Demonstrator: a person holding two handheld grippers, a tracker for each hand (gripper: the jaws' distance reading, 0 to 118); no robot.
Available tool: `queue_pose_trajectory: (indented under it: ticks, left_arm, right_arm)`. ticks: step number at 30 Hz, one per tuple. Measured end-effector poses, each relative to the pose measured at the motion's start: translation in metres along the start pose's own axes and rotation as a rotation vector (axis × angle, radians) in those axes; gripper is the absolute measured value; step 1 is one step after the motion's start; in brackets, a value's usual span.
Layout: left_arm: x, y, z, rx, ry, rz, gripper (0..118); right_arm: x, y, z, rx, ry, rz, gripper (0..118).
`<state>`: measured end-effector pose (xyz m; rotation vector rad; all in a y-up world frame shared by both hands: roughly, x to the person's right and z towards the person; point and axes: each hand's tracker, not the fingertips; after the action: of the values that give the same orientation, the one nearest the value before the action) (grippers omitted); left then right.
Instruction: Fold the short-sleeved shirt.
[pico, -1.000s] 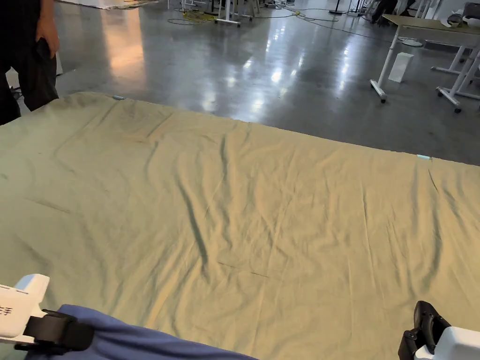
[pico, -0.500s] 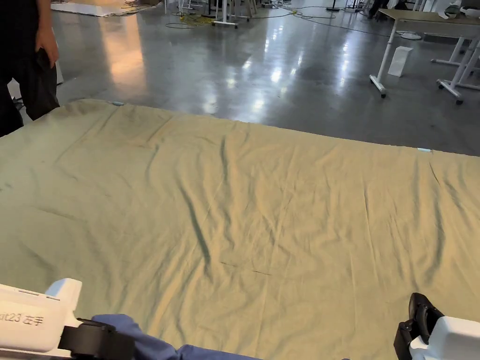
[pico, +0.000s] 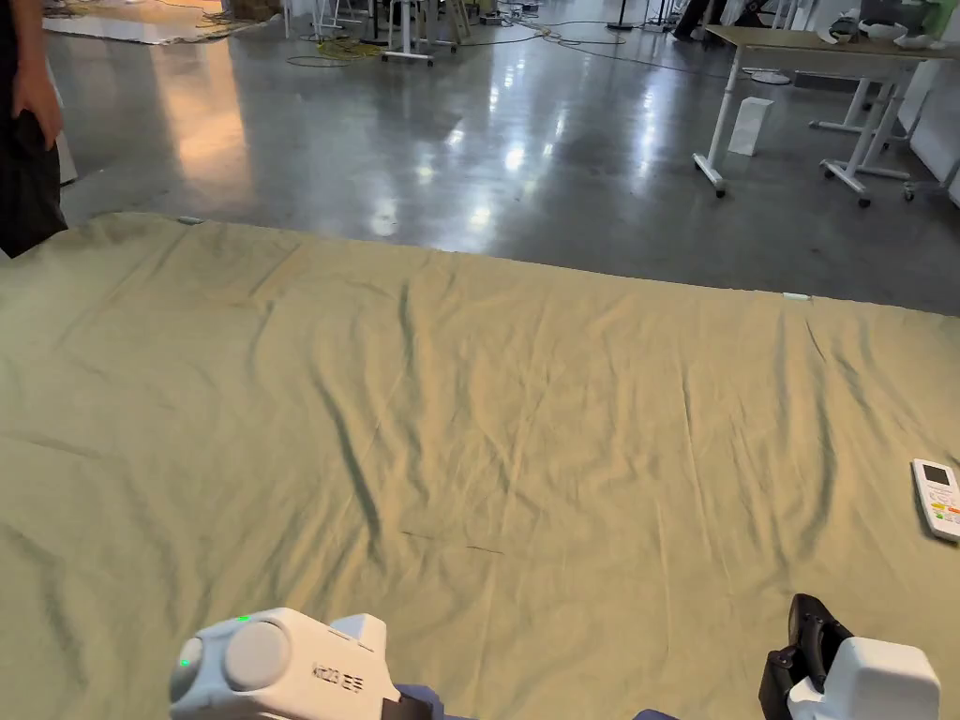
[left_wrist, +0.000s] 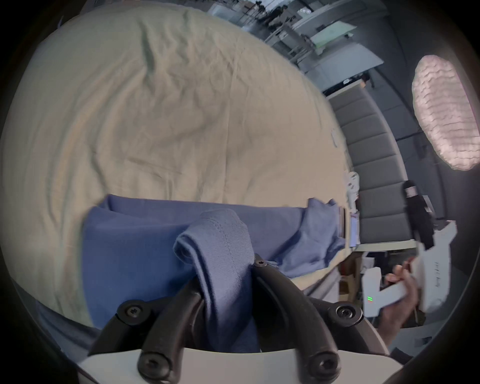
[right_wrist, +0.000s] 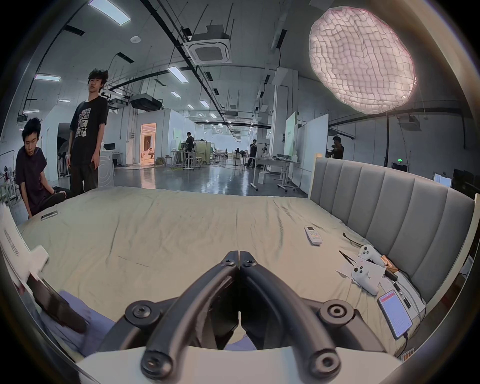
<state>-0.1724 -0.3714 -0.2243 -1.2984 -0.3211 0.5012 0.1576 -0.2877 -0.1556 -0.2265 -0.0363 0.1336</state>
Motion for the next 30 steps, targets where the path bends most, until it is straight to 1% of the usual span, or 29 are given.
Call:
queue_pose_trajectory:
  ticks: [3,5,8,10,11,12,14,15,19,20,21,23,25,26,29,30]
  left_arm:
    - [0.005,-0.004,-0.022,-0.022,0.061,0.001,11]
    - [0.011,-0.003,-0.03,-0.016,0.066,0.021,11]
    - [0.015,-0.006,-0.038,-0.017,0.108,-0.004,12]
    - [0.015,-0.006,-0.039,-0.016,0.106,-0.009,16]
    - [0.015,-0.005,-0.036,-0.014,0.09,-0.004,24]
    - [0.017,-0.004,-0.032,-0.008,0.043,-0.002,36]
    - [0.018,-0.006,-0.018,0.028,-0.011,0.007,66]
    - [0.019,-0.006,-0.01,0.046,-0.022,-0.006,69]
    - [0.02,-0.008,0.018,0.099,-0.094,-0.009,66]
    - [0.02,-0.009,0.022,0.104,-0.115,-0.02,59]
    - [0.019,-0.01,0.026,0.113,-0.127,-0.022,47]
    - [0.015,-0.01,0.024,0.125,-0.127,-0.016,18]
    - [0.012,-0.012,0.021,0.148,-0.073,-0.025,17]
    - [0.012,-0.014,0.017,0.15,-0.055,-0.033,13]
    - [0.013,-0.022,0.0,0.089,0.043,-0.067,11]
    - [0.014,-0.022,-0.009,0.071,0.031,-0.068,11]
  right_arm:
    - [0.004,-0.002,0.002,-0.005,-0.01,-0.004,0]
    - [0.005,-0.004,0.002,-0.008,-0.016,-0.005,0]
    - [0.006,-0.006,0.002,-0.017,-0.018,-0.009,0]
    - [0.006,-0.007,0.002,-0.02,-0.017,-0.014,0]
    - [0.006,-0.007,0.003,-0.022,-0.016,-0.014,0]
    - [0.006,-0.007,0.003,-0.023,-0.014,-0.014,0]
    - [0.007,-0.008,0.004,-0.022,-0.014,-0.013,0]
    - [0.007,-0.008,0.004,-0.023,-0.013,-0.011,0]
    - [0.01,-0.01,0.004,-0.025,-0.017,-0.012,0]
    - [0.011,-0.01,0.005,-0.026,-0.019,-0.015,0]
    - [0.012,-0.01,0.005,-0.027,-0.02,-0.017,0]
    - [0.013,-0.011,0.005,-0.03,-0.023,-0.021,0]
    - [0.014,-0.012,0.006,-0.032,-0.022,-0.025,0]
    - [0.014,-0.012,0.006,-0.033,-0.022,-0.026,0]
    - [0.016,-0.013,0.007,-0.036,-0.025,-0.03,0]
    - [0.017,-0.013,0.008,-0.036,-0.025,-0.028,0]
